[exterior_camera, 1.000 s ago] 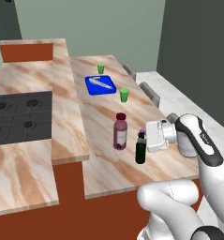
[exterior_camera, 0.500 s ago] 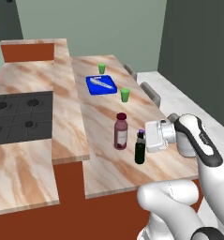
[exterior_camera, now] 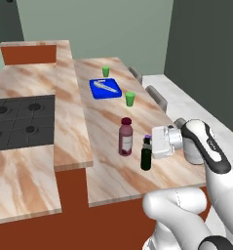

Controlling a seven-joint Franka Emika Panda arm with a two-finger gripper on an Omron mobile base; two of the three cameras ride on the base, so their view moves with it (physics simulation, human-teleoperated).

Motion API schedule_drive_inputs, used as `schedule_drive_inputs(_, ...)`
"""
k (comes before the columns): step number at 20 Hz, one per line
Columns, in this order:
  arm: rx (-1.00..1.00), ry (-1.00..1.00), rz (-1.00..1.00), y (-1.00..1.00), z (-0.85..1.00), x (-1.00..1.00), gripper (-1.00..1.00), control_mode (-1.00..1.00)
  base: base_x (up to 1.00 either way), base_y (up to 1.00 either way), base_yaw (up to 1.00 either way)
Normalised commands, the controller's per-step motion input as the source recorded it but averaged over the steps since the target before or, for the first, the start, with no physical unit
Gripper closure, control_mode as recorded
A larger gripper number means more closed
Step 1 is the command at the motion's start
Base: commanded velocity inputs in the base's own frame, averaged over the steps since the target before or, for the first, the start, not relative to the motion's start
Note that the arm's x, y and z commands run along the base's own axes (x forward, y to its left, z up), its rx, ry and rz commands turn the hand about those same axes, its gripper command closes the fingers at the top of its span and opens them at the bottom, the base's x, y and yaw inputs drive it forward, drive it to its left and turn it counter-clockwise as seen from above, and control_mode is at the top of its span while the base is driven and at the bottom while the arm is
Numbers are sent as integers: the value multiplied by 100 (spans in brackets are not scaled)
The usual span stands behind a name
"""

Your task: Place the drinks on the dining counter in a tight cluster.

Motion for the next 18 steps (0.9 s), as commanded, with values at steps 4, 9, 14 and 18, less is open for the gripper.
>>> schedule_drive_inputs(4,0,0,0,-26,-4,39,100,-100,0,0,0)
schedule_drive_inputs(9,1,0,8,-31,-4,34,100,-100,0,0,0)
schedule_drive_inputs(14,6,2,20,-31,-6,38,100,-100,0,0,0)
schedule_drive_inputs(18,9,0,16,-23,-6,43,100,-100,0,0,0)
